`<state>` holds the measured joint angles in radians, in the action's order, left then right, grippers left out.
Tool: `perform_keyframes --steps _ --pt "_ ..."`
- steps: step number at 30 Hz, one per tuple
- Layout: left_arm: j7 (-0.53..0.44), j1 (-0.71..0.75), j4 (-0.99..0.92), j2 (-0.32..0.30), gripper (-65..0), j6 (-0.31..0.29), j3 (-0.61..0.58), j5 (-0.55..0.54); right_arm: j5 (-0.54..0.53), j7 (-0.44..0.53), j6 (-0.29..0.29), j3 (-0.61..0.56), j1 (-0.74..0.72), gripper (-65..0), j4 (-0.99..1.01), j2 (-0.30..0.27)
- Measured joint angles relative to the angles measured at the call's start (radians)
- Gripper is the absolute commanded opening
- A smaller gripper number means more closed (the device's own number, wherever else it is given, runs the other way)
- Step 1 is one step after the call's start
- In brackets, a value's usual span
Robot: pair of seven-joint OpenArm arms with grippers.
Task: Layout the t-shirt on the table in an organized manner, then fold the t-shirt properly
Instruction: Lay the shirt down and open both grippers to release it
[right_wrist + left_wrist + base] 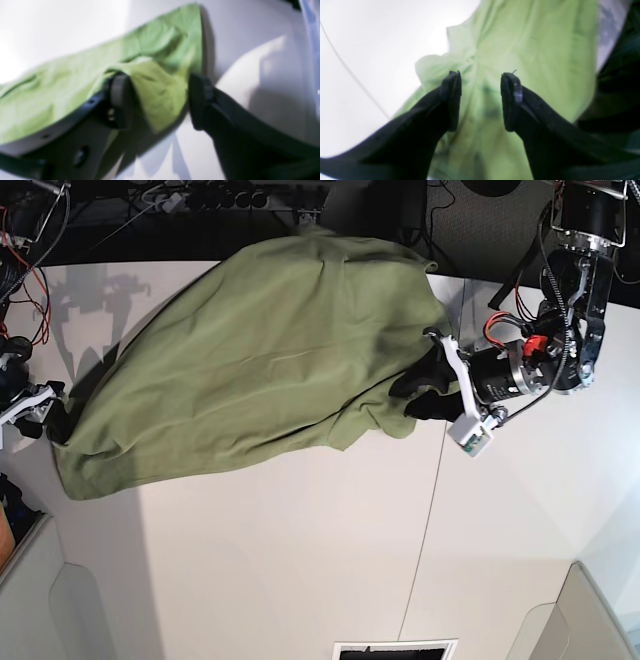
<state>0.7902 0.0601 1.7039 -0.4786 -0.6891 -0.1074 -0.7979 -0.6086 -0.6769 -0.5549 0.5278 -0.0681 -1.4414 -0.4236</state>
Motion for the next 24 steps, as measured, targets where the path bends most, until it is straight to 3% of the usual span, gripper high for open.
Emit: perform_keyframes --steps 4,8,12,19,24 --pt "-0.1 -0.077 -0.107 0.021 -36.6 0.0 -0.148 0.167 -0.005 -0.001 -0.002 -0.001 -0.064 -24.5 -0.002 0.003" --pt "-0.126 -0.138 -0.146 0.019 -36.6 0.022 -0.195 0.301 -0.011 -0.046 0.005 0.002 -0.088 -24.5 -0.002 0.034" --pt "-0.125 -0.178 -0.146 0.016 -36.6 0.038 -0.193 0.331 -0.026 -0.051 -0.007 -0.007 -0.087 -24.5 -0.002 0.078" --pt "-0.11 -0.219 -0.107 0.01 -36.6 0.048 -0.195 0.327 -0.048 -0.063 -0.007 -0.006 -0.085 -24.5 -0.101 0.072" --pt "-0.145 -0.219 -0.107 -0.012 -36.6 0.102 -0.192 0.42 -0.064 -0.076 -0.01 -0.1 -0.087 -24.5 -0.134 0.069"
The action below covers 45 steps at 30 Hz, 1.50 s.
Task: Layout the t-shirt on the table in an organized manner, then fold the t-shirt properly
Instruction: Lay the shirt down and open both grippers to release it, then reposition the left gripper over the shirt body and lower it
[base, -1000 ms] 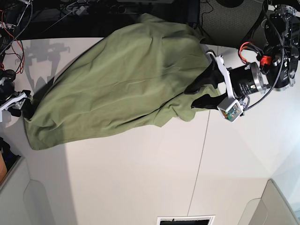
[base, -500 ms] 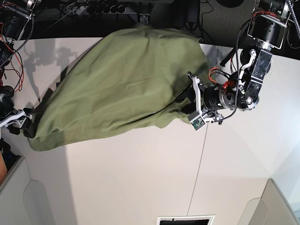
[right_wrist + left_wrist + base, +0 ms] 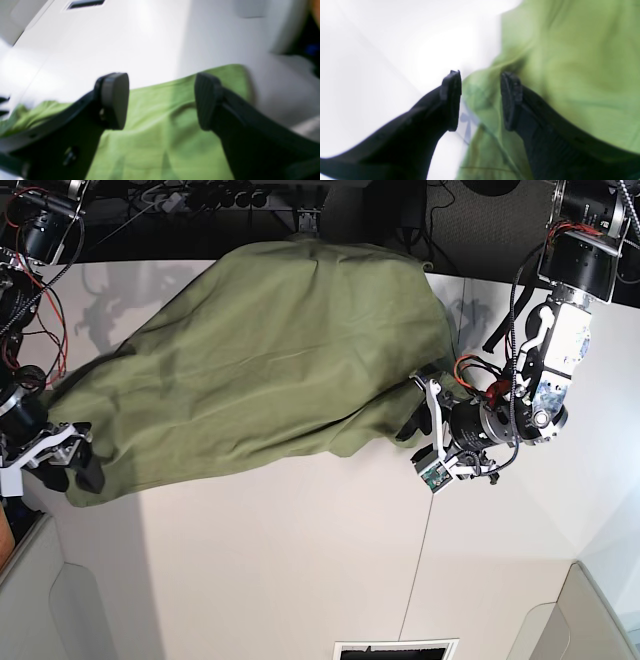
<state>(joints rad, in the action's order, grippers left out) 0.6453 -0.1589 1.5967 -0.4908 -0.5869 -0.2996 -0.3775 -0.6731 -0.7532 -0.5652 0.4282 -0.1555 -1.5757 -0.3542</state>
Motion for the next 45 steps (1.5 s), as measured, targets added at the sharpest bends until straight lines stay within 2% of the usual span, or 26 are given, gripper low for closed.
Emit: perform_keyframes --steps 3,9,13,16,19,20,21,22,25,28,31,34,37,39,40,43,44,45 --pt "-0.018 -0.002 -0.001 -0.002 -36.6 -0.001 0.0 0.04 0.061 -0.011 0.0 -0.116 0.003 -24.5 0.0 0.006" --pt "-0.024 -0.002 -0.055 0.004 -36.3 -0.001 0.0 0.042 0.127 -0.01 -0.001 -0.307 0.038 -24.5 0.011 0.006" --pt "-0.03 -0.002 -0.096 0.017 -30.4 -0.002 0.0 0.027 0.127 -0.006 0.0 -0.336 0.061 -24.5 0.011 0.005" --pt "-0.04 -0.002 -0.139 0.017 -30.4 -0.001 0.0 0.025 0.135 -0.006 0.0 -0.336 0.095 -24.5 0.011 0.01" --pt "-0.042 -0.002 -0.167 0.018 -30.6 -0.008 0.0 0.021 0.143 -0.006 0.0 -0.336 0.128 -24.5 0.014 0.043" --pt "-0.042 -0.002 -0.171 0.018 -30.8 -0.026 0.0 0.009 0.147 0.0 0.0 -0.336 0.137 -24.5 0.02 0.056" --pt "-0.042 -0.002 -0.171 0.018 -33.3 -0.032 0.0 -0.008 0.154 0.006 0.0 -0.337 0.144 -24.5 0.028 0.069" --pt "-0.042 -0.002 -0.171 0.024 -39.7 -0.034 0.0 -0.011 0.165 0.012 0.0 -0.337 0.151 -24.5 0.036 0.079" --pt "-0.043 -0.008 -0.171 0.028 -64.6 -0.035 -0.001 -0.015 0.196 0.065 -0.001 -0.337 0.181 -24.5 0.046 0.091" --pt "-0.041 -0.047 -0.171 0.016 -65.0 -0.038 -0.002 -0.013 0.209 0.077 0.0 -0.337 0.194 -24.5 0.046 0.09" --pt "-0.043 -0.101 -0.171 -0.007 -65.0 0.008 -0.002 -0.013 0.22 0.076 -0.001 -0.337 0.194 -24.5 0.045 0.09" --pt "-0.044 -0.13 -0.171 -0.029 -65.0 0.01 -0.001 -0.004 0.219 0.076 -0.005 -0.337 0.194 -24.5 0.045 0.09" --pt "-0.07 -0.147 -0.172 -0.027 -65.0 0.007 -0.002 0.109 0.219 0.076 -0.004 -0.337 0.194 -24.5 0.045 0.09" --pt "-0.104 -0.161 -0.183 -0.028 -65.0 0.009 -0.002 0.135 0.219 0.076 -0.004 -0.337 0.194 -24.5 0.045 0.09" --pt "-0.116 -0.169 -0.194 -0.027 -62.2 0.009 -0.002 0.136 0.219 0.077 -0.004 -0.337 0.194 -24.5 0.045 0.09" --pt "-0.14 -0.186 -0.236 -0.027 -38.6 0.01 -0.002 0.141 0.219 0.077 -0.004 -0.337 0.194 -24.5 0.045 0.09" --pt "-0.138 -0.185 -0.246 -0.028 -33.6 0.011 -0.001 0.142 0.219 0.076 -0.004 -0.337 0.194 -24.5 0.045 0.09" --pt "-0.129 -0.183 -0.255 -0.03 -32.8 0.019 -0.001 0.142 0.219 0.076 -0.004 -0.337 0.194 -24.5 0.045 0.09"
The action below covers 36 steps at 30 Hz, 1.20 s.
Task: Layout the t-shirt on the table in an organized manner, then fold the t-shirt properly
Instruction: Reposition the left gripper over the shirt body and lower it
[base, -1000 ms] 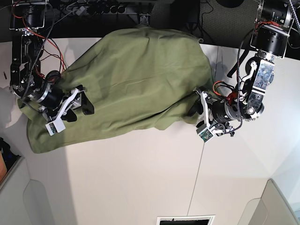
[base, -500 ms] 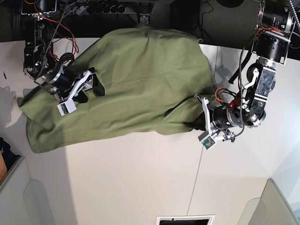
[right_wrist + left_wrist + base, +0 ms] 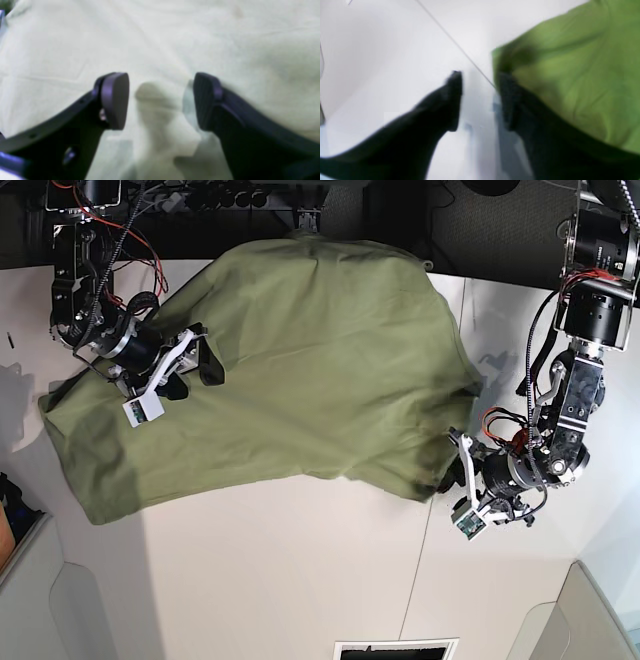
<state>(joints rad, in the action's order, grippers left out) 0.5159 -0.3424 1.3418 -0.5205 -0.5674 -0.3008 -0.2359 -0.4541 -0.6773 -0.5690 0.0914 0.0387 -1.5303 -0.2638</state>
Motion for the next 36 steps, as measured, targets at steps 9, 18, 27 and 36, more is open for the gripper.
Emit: perform_keyframes --steps 9,18,27,36 --pt "0.116 0.042 0.173 -0.071 -47.2 0.028 0.0 -0.227 0.017 0.054 0.012 0.055 0.0 -65.0 0.002 0.001" --pt "0.13 0.188 0.255 -0.029 -47.2 -0.122 -0.001 -0.298 -0.007 -0.024 0.012 0.202 -0.003 -65.0 0.0 0.001" --pt "0.0 0.181 -0.029 0.101 -47.2 -0.14 0.002 -0.179 -0.046 -0.088 0.003 0.216 0.0 -65.0 -0.001 0.01" --pt "-0.052 0.01 -0.298 0.08 -47.2 -0.053 0.006 -0.177 -0.036 -0.093 0.031 0.231 0.002 -65.0 -0.001 -0.059"
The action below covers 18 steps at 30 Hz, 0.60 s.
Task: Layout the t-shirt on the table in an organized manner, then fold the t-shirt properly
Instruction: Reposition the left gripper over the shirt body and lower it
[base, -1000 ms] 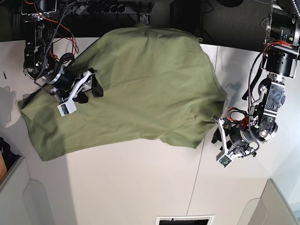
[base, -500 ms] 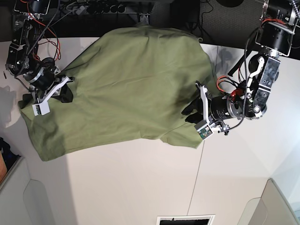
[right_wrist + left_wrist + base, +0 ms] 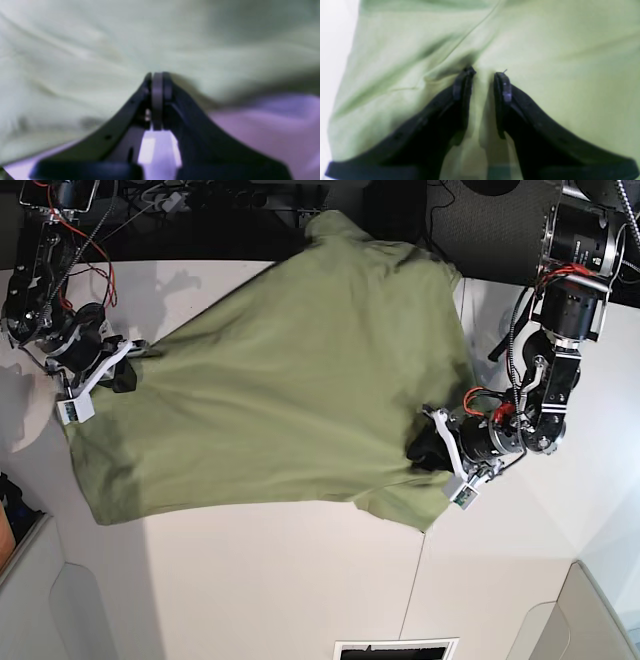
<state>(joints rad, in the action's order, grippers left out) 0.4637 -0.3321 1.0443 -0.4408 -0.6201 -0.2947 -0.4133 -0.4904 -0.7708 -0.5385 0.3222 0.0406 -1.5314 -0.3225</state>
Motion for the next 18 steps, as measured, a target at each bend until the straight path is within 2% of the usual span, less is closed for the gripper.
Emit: perform_keyframes --steps 3,7,11,12,15,16,18 --pt "0.023 -0.032 -0.014 -0.017 -47.2 0.01 0.0 0.023 -0.052 0.0 0.0 0.005 -0.002 -65.0 -0.005 -0.018" --pt "0.061 -0.071 -0.021 -0.033 -47.2 0.018 -0.002 0.042 -0.063 -0.001 0.0 0.017 -0.002 -65.0 -0.018 -0.009" --pt "0.173 -0.111 -0.024 -0.048 -47.1 0.026 -0.003 0.014 0.001 0.0 0.0 0.061 -0.002 -65.0 -0.019 -0.01" --pt "0.203 -0.115 -0.015 -0.051 -46.9 0.023 -0.003 -0.024 0.014 0.004 0.0 0.072 -0.002 -60.6 -0.019 -0.01" --pt "0.262 -0.108 0.064 -0.066 -46.9 -0.049 -0.004 -0.174 0.031 0.053 0.003 0.093 -0.002 -37.4 -0.017 -0.01" --pt "0.276 -0.102 0.101 -0.069 -46.9 -0.064 -0.005 -0.216 0.032 0.076 0.003 0.093 -0.002 -33.1 -0.013 -0.01" --pt "0.299 -0.093 0.175 -0.073 -46.9 -0.067 -0.005 -0.255 0.042 0.104 0.003 0.088 -0.005 -31.8 0.003 -0.01"
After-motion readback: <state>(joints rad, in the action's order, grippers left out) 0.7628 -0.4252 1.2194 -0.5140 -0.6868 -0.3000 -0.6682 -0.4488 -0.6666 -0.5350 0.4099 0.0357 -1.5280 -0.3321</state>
